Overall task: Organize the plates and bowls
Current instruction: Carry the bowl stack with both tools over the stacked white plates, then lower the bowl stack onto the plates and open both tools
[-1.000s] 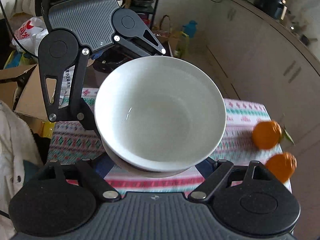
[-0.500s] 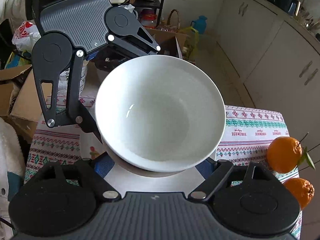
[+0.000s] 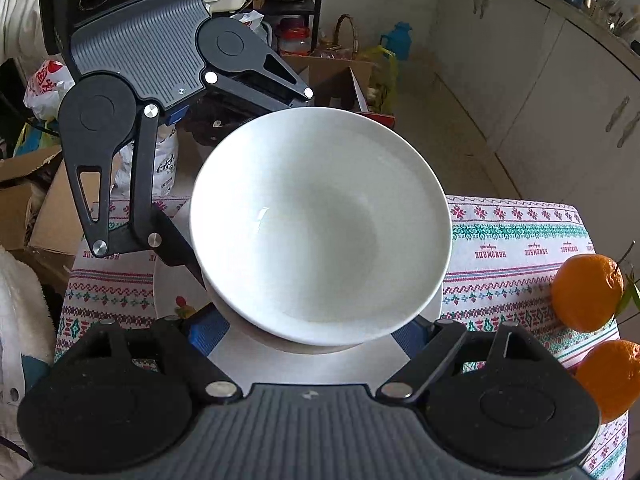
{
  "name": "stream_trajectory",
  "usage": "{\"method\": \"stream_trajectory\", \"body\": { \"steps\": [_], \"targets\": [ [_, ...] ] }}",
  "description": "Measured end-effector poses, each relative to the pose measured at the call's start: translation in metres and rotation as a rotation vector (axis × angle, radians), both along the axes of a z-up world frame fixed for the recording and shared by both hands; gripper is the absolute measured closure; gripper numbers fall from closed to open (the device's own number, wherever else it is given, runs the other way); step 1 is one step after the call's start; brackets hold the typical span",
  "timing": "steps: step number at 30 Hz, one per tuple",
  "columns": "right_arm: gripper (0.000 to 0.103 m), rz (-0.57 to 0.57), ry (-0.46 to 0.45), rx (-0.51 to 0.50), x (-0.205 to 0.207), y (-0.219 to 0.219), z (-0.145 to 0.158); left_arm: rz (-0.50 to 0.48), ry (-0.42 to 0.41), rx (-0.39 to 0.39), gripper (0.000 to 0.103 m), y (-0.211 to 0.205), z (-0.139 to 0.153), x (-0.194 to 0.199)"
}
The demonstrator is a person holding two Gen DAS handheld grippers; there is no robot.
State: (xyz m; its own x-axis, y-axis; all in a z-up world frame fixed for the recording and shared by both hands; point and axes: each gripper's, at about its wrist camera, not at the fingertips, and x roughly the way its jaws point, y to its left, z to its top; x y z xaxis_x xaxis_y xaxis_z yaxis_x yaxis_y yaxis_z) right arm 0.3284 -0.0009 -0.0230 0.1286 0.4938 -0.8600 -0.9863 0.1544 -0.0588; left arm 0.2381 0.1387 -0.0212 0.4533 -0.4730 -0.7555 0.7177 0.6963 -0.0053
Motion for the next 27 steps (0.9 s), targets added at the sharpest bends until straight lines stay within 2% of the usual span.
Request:
{"method": "stream_trajectory", "body": {
  "steps": [4, 6, 9, 14, 17, 19, 23, 25, 27],
  "targets": [
    [0.010, -0.005, -0.008, -0.002, -0.004, 0.000, 0.000, 0.005, -0.007, -0.001, 0.019, 0.000, -0.001, -0.002],
    [0.003, -0.006, -0.019, -0.006, -0.009, -0.001, 0.000, 0.018, -0.003, -0.011, 0.015, 0.002, 0.001, -0.003],
    [0.003, -0.015, -0.026, -0.014, -0.016, -0.004, 0.001, 0.038, -0.019, -0.002, 0.010, 0.003, 0.004, -0.011],
    [0.003, -0.107, -0.053, -0.015, -0.030, -0.020, 0.006, 0.090, -0.086, 0.021, 0.009, 0.003, 0.010, -0.036],
    [0.002, -0.218, -0.101, -0.021, -0.047, -0.033, 0.012, 0.143, -0.153, 0.007, 0.003, 0.001, 0.018, -0.060],
    [0.002, -0.303, -0.140, -0.010, -0.063, -0.042, 0.016, 0.184, -0.199, -0.017, 0.002, -0.002, 0.024, -0.076],
    [0.000, -0.536, -0.144, 0.055, -0.093, -0.068, 0.028, 0.320, -0.261, -0.057, 0.001, -0.014, 0.032, -0.108],
    [0.000, -0.665, -0.131, 0.085, -0.108, -0.082, 0.032, 0.388, -0.278, -0.103, 0.001, -0.020, 0.036, -0.122],
    [0.000, -0.796, -0.126, 0.119, -0.125, -0.095, 0.033, 0.461, -0.286, -0.105, 0.001, -0.033, 0.037, -0.136]
  ]
}}
